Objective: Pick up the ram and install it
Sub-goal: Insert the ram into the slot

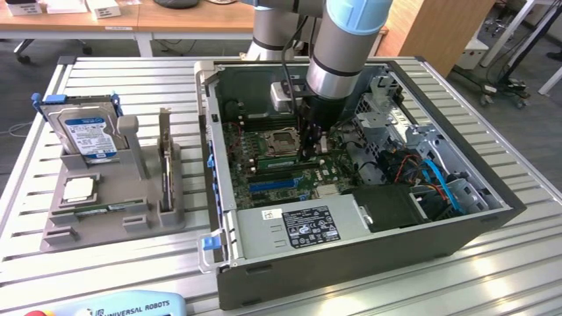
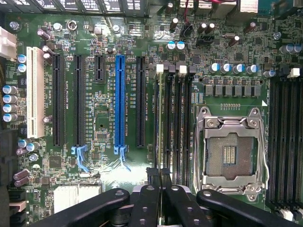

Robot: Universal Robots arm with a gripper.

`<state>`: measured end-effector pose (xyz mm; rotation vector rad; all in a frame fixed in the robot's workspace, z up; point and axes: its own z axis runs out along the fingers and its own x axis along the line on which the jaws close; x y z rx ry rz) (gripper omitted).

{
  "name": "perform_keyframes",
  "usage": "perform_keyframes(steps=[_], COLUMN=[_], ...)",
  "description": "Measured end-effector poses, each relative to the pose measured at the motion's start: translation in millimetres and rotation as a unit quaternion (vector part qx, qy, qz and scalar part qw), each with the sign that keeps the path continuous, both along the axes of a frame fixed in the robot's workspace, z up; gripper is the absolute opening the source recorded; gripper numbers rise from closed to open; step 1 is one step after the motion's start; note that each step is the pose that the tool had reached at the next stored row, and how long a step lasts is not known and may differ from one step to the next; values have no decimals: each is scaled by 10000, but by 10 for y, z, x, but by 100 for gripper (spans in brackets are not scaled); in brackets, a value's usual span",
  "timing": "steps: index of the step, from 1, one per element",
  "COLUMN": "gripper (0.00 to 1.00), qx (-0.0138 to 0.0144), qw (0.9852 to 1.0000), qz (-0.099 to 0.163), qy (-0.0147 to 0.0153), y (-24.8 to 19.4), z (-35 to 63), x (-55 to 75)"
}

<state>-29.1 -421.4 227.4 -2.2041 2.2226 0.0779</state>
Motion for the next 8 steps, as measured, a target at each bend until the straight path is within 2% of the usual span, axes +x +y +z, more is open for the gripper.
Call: perform_keyframes(steps=[8], gripper=[11], qx=[0], qw=[10000], qz=[0], qy=[2], y=[0], z=[53], x=[1])
